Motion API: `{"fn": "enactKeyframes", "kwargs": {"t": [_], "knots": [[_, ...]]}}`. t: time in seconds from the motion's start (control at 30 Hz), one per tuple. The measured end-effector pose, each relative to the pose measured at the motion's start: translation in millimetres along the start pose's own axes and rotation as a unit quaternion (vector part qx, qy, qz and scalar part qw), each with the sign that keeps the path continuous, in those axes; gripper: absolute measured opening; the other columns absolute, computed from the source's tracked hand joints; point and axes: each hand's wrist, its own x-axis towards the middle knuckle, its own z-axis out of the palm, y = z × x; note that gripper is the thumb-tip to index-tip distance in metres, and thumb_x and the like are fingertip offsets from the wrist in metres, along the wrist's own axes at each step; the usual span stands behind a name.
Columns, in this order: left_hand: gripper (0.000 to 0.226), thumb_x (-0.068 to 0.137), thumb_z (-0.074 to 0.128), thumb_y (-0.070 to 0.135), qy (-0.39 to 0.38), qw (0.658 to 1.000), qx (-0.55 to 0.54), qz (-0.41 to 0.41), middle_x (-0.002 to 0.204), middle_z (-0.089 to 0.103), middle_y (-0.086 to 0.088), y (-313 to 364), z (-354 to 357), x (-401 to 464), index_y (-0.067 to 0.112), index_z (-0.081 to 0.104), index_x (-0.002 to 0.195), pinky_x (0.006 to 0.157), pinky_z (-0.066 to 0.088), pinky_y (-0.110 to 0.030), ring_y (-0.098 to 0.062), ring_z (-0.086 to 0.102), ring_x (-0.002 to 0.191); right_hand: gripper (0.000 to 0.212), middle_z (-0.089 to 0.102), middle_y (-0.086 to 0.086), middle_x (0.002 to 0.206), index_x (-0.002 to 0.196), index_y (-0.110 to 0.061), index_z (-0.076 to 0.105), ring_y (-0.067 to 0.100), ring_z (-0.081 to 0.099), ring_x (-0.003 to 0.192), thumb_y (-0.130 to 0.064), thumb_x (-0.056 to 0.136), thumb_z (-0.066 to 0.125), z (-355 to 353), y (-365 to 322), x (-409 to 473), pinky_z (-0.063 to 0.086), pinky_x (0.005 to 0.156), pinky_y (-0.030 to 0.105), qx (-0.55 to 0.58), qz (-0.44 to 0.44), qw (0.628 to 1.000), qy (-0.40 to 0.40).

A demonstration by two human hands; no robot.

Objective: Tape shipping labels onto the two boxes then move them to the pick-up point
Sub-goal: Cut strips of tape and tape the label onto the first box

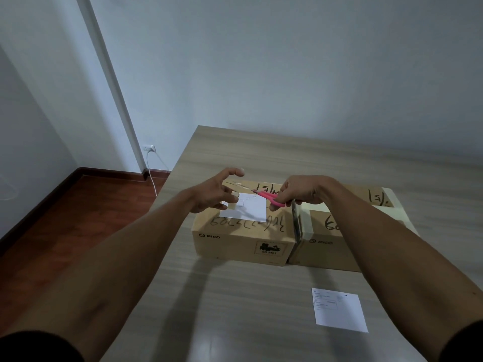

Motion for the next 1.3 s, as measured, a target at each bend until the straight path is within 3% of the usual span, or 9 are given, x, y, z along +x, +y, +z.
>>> {"fn": "enactKeyframes", "kwargs": {"t": [0.17,0.4,0.57,0.7,0.8,0.97,1.1,1.2,1.3], "knots": [[0.065,0.092,0.068,0.000,0.002,1.000,0.018,-0.015,0.101,0.065,-0.013,-3.1,2.7,0.9,0.049,0.049,0.129,0.082,0.054,-0.037,-0.023,0.057,0.094,0.025,0.072,0.007,0.072,0.067,-0.014,0.080,0.016,0.053,0.067,-0.035,0.068,0.093,3.0,0.5,-1.3,0.037,0.060,0.031,-0.014,0.002,0.999,0.033],[0.082,0.089,0.076,0.004,0.041,0.999,0.008,-0.008,0.093,0.061,-0.014,-14.8,6.0,-0.6,0.056,0.037,0.139,0.080,0.055,-0.040,-0.023,0.058,0.090,0.026,0.077,0.012,0.079,0.076,-0.003,0.075,0.022,0.072,0.064,-0.024,0.081,0.087,22.7,-2.0,6.5,0.061,0.063,0.031,0.009,0.089,0.991,0.098],[0.094,0.086,0.080,0.008,0.085,0.996,-0.018,0.024,0.102,0.068,-0.026,-19.6,7.4,-3.0,0.062,0.028,0.144,0.080,0.058,-0.040,-0.024,0.064,0.089,0.021,0.071,0.007,0.075,0.090,-0.004,0.069,0.015,0.063,0.057,-0.018,0.083,0.083,60.4,12.2,28.1,0.052,0.056,0.028,-0.017,0.139,0.963,0.232],[0.097,0.085,0.082,0.009,0.100,0.994,-0.019,0.042,0.110,0.068,-0.032,-20.6,9.4,-6.3,0.061,0.027,0.146,0.081,0.058,-0.042,-0.024,0.066,0.089,0.008,0.072,0.017,0.071,0.083,0.004,0.065,0.024,0.060,0.045,0.008,0.090,0.065,83.5,21.1,47.2,0.054,0.049,0.033,0.233,0.203,0.922,0.233],[0.096,0.085,0.081,0.009,0.104,0.993,-0.015,0.048,0.104,0.068,-0.029,-20.3,13.1,-10.2,0.057,0.027,0.148,0.079,0.058,-0.039,-0.022,0.065,0.090,0.010,0.066,0.022,0.073,0.090,0.005,0.063,0.025,0.058,0.050,0.007,0.097,0.056,94.2,33.2,51.9,0.048,0.046,0.031,0.360,0.237,0.871,0.237],[0.097,0.085,0.080,0.005,0.110,0.992,-0.009,0.059,0.094,0.063,-0.014,-22.8,15.3,-16.4,0.053,0.027,0.151,0.073,0.056,-0.034,-0.018,0.061,0.086,0.018,0.074,0.020,0.080,0.100,0.009,0.067,0.028,0.075,0.063,0.006,0.085,0.077,100.3,46.6,56.7,0.063,0.063,0.040,0.307,0.241,0.898,0.202],[0.098,0.086,0.079,0.002,0.107,0.992,-0.009,0.058,0.089,0.064,-0.011,-23.9,16.6,-19.4,0.053,0.027,0.151,0.071,0.056,-0.032,-0.015,0.062,0.079,0.014,0.071,0.017,0.083,0.104,0.007,0.066,0.025,0.074,0.076,0.008,0.090,0.069,93.4,46.9,56.4,0.063,0.078,0.036,0.315,0.264,0.903,0.127],[0.098,0.086,0.079,0.003,0.102,0.993,-0.017,0.057,0.091,0.066,-0.014,-22.8,18.1,-20.2,0.055,0.026,0.151,0.072,0.056,-0.034,-0.017,0.063,0.080,0.019,0.058,0.013,0.072,0.095,-0.003,0.057,0.020,0.058,0.054,0.011,0.099,0.046,90.9,32.2,43.0,0.054,0.058,0.021,0.325,0.289,0.888,0.151],[0.101,0.086,0.080,0.005,0.084,0.994,-0.059,0.048,0.092,0.068,-0.019,-21.3,20.4,-20.6,0.058,0.023,0.150,0.076,0.055,-0.038,-0.022,0.063,0.083,0.019,0.053,0.008,0.062,0.076,-0.006,0.053,0.024,0.052,0.052,-0.001,0.095,0.054,80.3,2.0,40.2,0.039,0.046,0.025,0.238,0.120,0.921,0.285]]}}
